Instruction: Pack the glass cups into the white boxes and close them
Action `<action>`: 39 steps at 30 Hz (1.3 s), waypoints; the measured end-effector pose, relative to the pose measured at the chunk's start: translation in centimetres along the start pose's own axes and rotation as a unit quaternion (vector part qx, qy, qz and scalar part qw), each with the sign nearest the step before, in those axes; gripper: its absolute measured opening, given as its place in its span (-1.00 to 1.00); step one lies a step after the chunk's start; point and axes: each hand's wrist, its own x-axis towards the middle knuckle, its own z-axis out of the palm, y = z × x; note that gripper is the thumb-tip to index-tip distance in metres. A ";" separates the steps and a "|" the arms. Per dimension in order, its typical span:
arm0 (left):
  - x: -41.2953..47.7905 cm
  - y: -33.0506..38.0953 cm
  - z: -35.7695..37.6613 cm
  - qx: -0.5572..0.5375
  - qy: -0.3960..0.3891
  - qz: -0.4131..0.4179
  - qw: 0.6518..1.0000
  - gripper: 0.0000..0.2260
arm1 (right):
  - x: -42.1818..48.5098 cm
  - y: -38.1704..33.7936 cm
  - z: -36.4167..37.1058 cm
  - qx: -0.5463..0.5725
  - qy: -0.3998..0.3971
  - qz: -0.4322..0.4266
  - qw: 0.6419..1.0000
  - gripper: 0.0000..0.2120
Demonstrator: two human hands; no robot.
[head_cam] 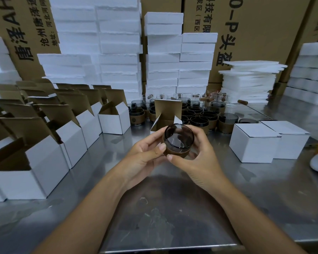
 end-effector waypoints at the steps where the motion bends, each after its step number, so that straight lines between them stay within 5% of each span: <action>1: 0.0 0.0 0.0 -0.001 -0.001 0.001 1.000 -0.51 | 0.0 0.0 0.0 0.000 -0.001 -0.003 1.000 -0.41; 10: -0.1 0.2 0.2 -0.003 0.013 -0.012 1.000 -0.53 | 0.2 0.1 -0.1 0.001 0.007 -0.002 1.000 -0.44; 17: 0.0 0.1 0.4 0.044 0.037 -0.039 0.998 -0.59 | 0.5 -0.2 -0.2 0.063 0.033 0.060 0.996 -0.67; 29: -0.1 -0.2 0.9 0.096 0.058 -0.060 0.992 -0.55 | 0.7 -1.0 -0.1 0.114 -0.016 0.249 0.962 -0.21; 35: 0.0 -0.3 0.9 0.091 0.079 -0.043 0.992 -0.63 | 0.6 -1.3 0.0 0.127 0.003 0.224 0.966 -0.30; 39: 0.3 -0.4 0.8 0.148 0.165 0.025 0.975 -0.67 | 0.6 -1.1 -0.1 0.147 0.060 0.150 0.976 -0.42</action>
